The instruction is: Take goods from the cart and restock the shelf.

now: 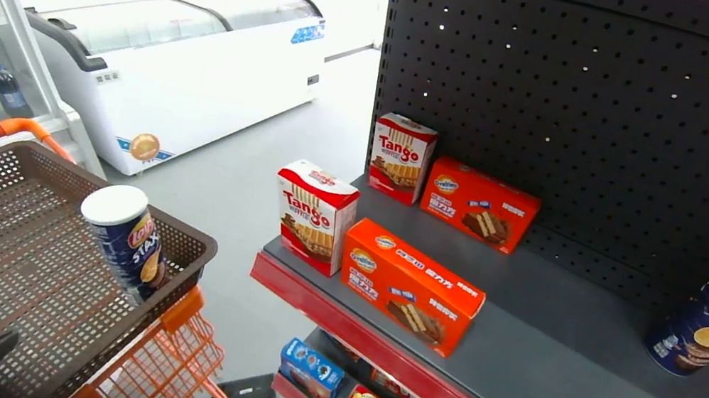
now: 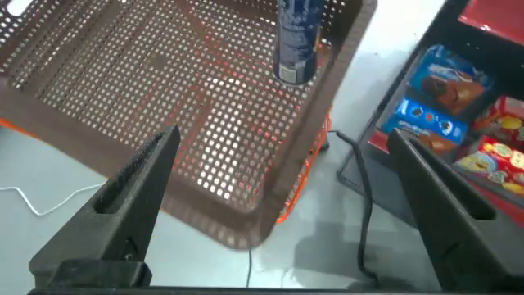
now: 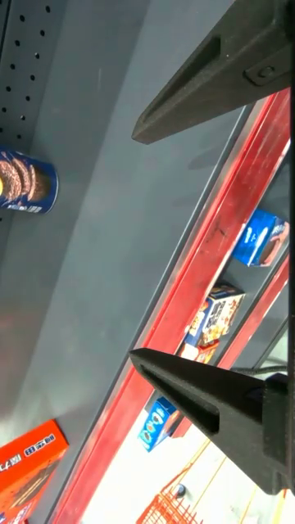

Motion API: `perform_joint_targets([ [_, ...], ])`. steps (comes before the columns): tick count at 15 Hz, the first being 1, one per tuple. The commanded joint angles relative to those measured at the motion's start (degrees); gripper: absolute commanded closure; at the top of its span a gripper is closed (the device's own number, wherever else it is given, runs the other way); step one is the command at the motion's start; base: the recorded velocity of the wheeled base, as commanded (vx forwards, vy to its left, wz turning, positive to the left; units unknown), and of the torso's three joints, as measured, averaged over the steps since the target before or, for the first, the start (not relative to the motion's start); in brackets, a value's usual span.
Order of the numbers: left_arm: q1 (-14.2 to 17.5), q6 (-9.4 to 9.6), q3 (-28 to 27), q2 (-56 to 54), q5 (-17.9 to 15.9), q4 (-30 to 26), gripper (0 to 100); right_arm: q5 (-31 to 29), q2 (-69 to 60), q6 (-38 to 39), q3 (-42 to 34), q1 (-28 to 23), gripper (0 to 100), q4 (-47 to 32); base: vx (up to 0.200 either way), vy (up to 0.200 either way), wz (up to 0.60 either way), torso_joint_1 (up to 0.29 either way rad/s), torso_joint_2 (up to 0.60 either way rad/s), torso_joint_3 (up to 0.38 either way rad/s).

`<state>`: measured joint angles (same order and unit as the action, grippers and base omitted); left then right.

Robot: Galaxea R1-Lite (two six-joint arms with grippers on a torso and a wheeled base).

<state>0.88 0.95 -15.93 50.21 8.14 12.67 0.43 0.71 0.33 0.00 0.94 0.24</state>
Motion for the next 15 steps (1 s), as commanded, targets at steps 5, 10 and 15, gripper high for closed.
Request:
perform_joint_targets([
  [5,3.34,0.54,0.99,39.79,-4.72,39.01,0,0.01,0.00,0.02,0.00,0.03,0,0.02,0.000,0.000,0.00,0.000,0.00,0.000],
  [10,0.79,0.54,1.34,55.17,-4.63,60.90,0,0.01,0.00,0.02,0.00,0.03,0,0.02,0.000,0.000,0.00,0.000,0.00,0.000],
  [15,1.41,0.54,-2.17,64.40,-4.63,70.30,0,0.01,0.00,0.02,0.00,0.03,0,0.02,0.000,0.000,0.00,0.000,0.00,0.000],
])
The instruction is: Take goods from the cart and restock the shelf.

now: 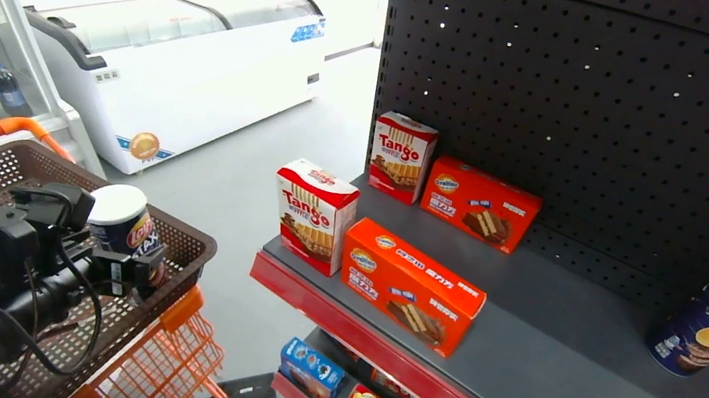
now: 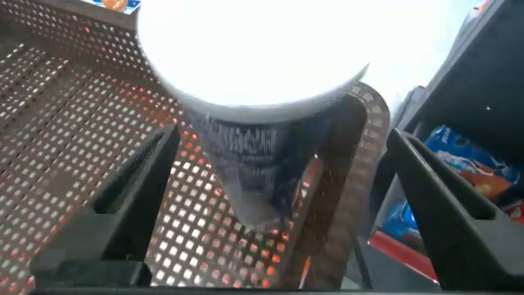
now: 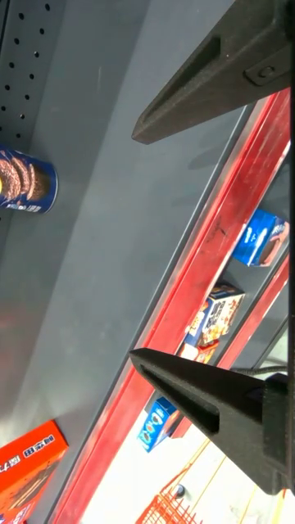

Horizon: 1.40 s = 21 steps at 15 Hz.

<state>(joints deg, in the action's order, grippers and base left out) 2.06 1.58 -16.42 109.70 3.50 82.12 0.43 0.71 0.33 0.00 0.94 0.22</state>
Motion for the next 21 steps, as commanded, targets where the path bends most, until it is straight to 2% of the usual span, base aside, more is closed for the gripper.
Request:
perform_joint_targets([
  [1,0.58,0.00,-3.35,6.05,0.02,0.94,0,0.01,0.00,0.02,0.00,0.03,0,0.04,0.000,0.000,0.00,0.000,0.00,0.000],
  [4,1.28,0.09,-7.66,8.95,0.02,1.64,0,0.01,0.00,0.02,0.00,0.03,0,0.04,0.000,0.000,0.00,0.000,0.00,0.000],
  [7,1.37,1.93,-9.68,10.62,0.19,2.08,0,0.01,0.00,0.02,0.00,0.03,0,0.04,0.000,0.000,0.00,0.000,0.00,0.000],
  [8,1.19,1.84,-10.56,11.06,0.19,2.70,100,0.01,0.00,0.02,0.00,0.03,0,0.04,0.000,0.000,0.00,0.000,0.00,0.000],
  [13,0.31,2.11,-11.79,11.59,1.34,2.79,100,0.01,0.00,0.02,0.00,0.03,0,0.04,0.000,0.000,0.00,0.000,0.00,0.000],
  [17,-0.39,2.02,-17.51,5.87,1.95,-0.11,100,0.01,0.00,0.02,0.00,0.03,0,0.04,0.000,0.000,0.00,0.000,0.00,0.000],
  [19,-1.18,2.11,-20.84,-1.51,1.77,-10.31,100,0.01,0.00,0.02,0.00,0.03,0,0.04,0.000,0.000,0.00,0.000,0.00,0.000],
  [20,-2.24,2.02,-21.72,-6.08,0.81,-16.37,100,0.01,0.00,0.02,0.00,0.03,0,0.04,0.000,0.000,0.00,0.000,0.00,0.000],
  [21,-3.47,2.02,-21.28,-11.62,-1.74,-22.70,100,0.01,0.00,0.02,0.00,0.03,0,0.04,0.000,0.000,0.00,0.000,0.00,0.000],
])
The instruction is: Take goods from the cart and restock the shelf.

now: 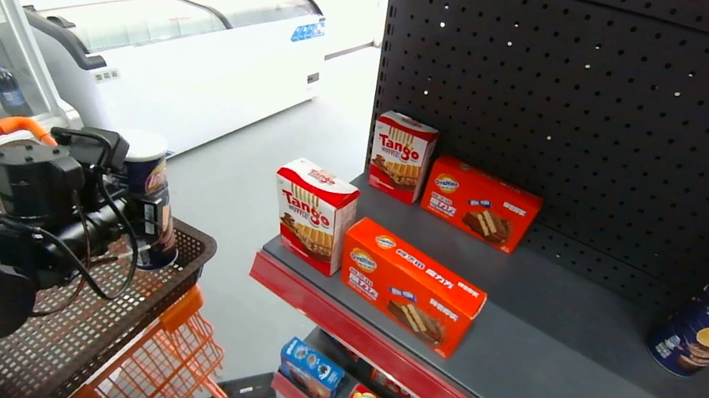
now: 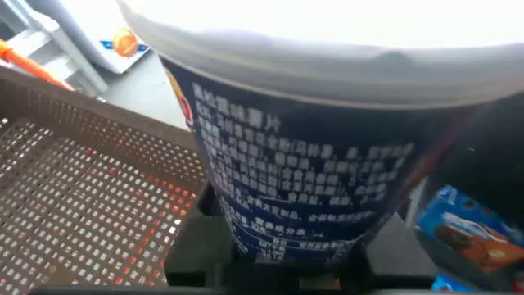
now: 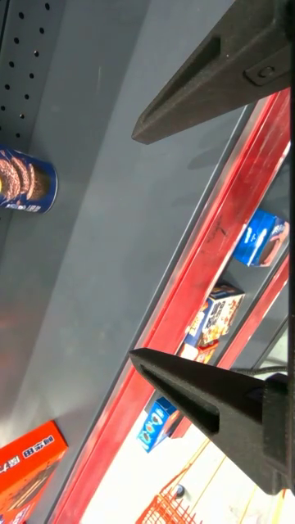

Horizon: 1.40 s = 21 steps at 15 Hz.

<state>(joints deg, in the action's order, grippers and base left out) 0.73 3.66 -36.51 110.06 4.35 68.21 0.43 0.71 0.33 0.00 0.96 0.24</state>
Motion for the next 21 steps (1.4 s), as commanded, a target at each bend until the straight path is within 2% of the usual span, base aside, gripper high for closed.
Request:
perform_joint_targets([
  [1,-3.10,-0.14,-0.93,-16.37,-5.06,-13.71,100,0.01,0.00,0.02,0.00,0.00,0,0.02,0.000,0.000,0.00,0.000,0.00,0.000],
  [2,-4.60,-0.05,-1.28,-21.29,-6.64,-17.49,100,0.01,0.00,0.02,0.00,0.00,0,0.02,0.000,0.000,0.00,0.000,0.00,0.000],
  [5,-7.50,-0.41,-1.02,-25.24,-7.08,-18.81,100,0.01,0.00,0.02,0.00,0.00,0,0.02,0.000,0.000,0.00,0.000,0.00,0.000],
  [6,-8.11,-0.58,-0.84,-28.32,-7.52,-23.03,100,0.01,0.00,0.02,0.00,0.00,0,0.02,0.000,0.000,0.00,0.000,0.00,0.000],
  [9,-10.93,-0.41,0.56,-38.60,-11.56,-35.69,100,0.01,0.00,0.02,0.00,0.00,0,0.02,0.000,0.000,0.00,0.000,0.00,0.000],
  [11,-13.56,-0.41,1.97,-43.96,-11.91,-40.17,100,0.01,0.00,0.02,0.00,0.00,0,0.02,0.000,0.000,0.00,0.000,0.00,0.000],
  [14,-17.96,-0.67,2.67,-44.23,-12.09,-42.63,100,0.01,0.00,0.02,0.00,0.00,0,0.02,0.000,0.000,0.00,0.000,0.00,0.000],
  [15,-20.42,-1.81,2.85,-44.23,-12.97,-42.63,100,0.01,0.00,0.02,0.00,0.00,0,0.02,0.000,0.000,0.00,0.000,0.00,0.000],
  [16,-22.18,-3.48,3.29,-44.23,-15.87,-42.54,100,0.01,0.00,0.02,0.00,0.00,0,0.02,0.000,0.000,0.00,0.000,0.00,0.000],
  [17,-21.65,-3.83,4.34,-44.14,-17.45,-42.63,100,0.01,0.00,0.02,0.00,0.00,0,0.02,0.000,0.000,0.00,0.000,0.00,0.000],
  [18,-21.65,-3.57,5.05,-43.79,-17.45,-42.54,100,0.01,0.00,0.02,0.00,0.00,0,0.02,0.000,0.000,0.00,0.000,0.00,0.000],
  [19,-22.70,-2.08,6.63,-42.73,-17.89,-42.01,100,0.01,0.00,0.02,0.00,0.00,0,0.02,0.000,0.000,0.00,0.000,0.00,0.000],
  [20,-24.81,0.30,7.42,-42.03,-17.89,-41.84,100,0.01,0.00,0.02,0.00,0.00,0,0.02,0.000,0.000,0.00,0.000,0.00,0.000],
  [21,-26.13,1.35,8.21,-42.03,-17.98,-41.75,100,0.01,0.00,0.02,0.00,0.00,0,0.02,0.000,0.000,0.00,0.000,0.00,0.000],
])
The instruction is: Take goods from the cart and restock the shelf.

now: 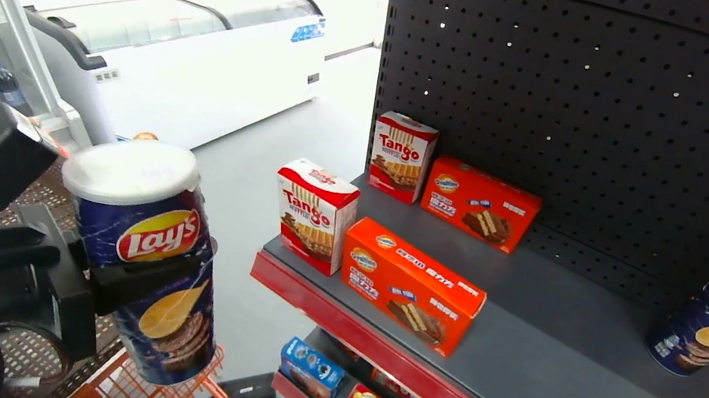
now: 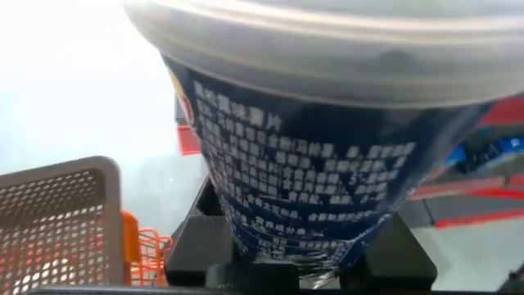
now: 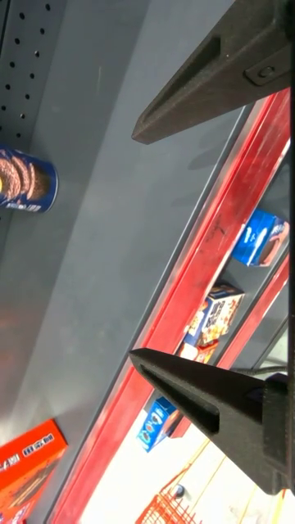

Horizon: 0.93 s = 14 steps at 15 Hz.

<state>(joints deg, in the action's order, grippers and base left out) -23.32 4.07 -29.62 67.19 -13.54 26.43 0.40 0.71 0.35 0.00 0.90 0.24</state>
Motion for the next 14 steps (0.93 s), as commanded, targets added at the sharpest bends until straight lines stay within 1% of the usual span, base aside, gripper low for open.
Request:
perform_joint_targets([
  [1,-2.61,0.94,1.59,0.83,-0.17,0.03,100,0.04,0.00,0.00,0.00,0.06,0,0.02,0.000,0.000,0.00,0.000,0.00,0.000],
  [2,-3.22,1.11,1.59,0.83,-0.17,0.29,100,0.04,0.00,0.00,0.00,0.06,0,0.02,0.000,0.000,0.00,0.000,0.00,0.000],
  [3,-5.60,0.94,0.62,1.10,-0.17,1.26,100,0.04,0.00,0.00,0.00,0.06,0,0.02,0.000,0.000,0.00,0.000,0.00,0.000],
  [6,-7.62,0.76,-0.35,1.89,-0.17,1.34,100,0.04,0.00,0.00,0.00,0.06,0,0.02,0.000,0.000,0.00,0.000,0.00,0.000],
  [7,-7.70,0.76,-0.70,2.06,-0.26,1.43,100,0.04,0.00,0.00,0.00,0.06,0,0.02,0.000,0.000,0.00,0.000,0.00,0.000],
  [8,-7.62,0.76,-2.54,2.33,-1.40,1.34,100,0.04,0.08,-0.09,0.00,0.06,0,0.02,0.000,0.000,0.00,0.000,0.00,0.000],
  [10,-6.39,0.85,-5.45,4.00,-6.76,1.43,100,0.04,0.00,-0.09,0.00,0.06,0,0.02,0.000,0.000,0.00,0.000,0.00,0.000],
  [13,-6.91,0.94,-6.50,4.96,-8.78,1.70,100,0.04,0.00,-0.09,0.00,0.06,0,0.02,0.000,0.000,0.00,0.000,0.00,0.000],
  [14,-6.91,0.85,-6.32,5.40,-9.84,3.01,100,0.04,0.00,-0.09,0.00,0.06,0,0.02,0.000,0.000,0.00,0.000,0.00,0.000],
])
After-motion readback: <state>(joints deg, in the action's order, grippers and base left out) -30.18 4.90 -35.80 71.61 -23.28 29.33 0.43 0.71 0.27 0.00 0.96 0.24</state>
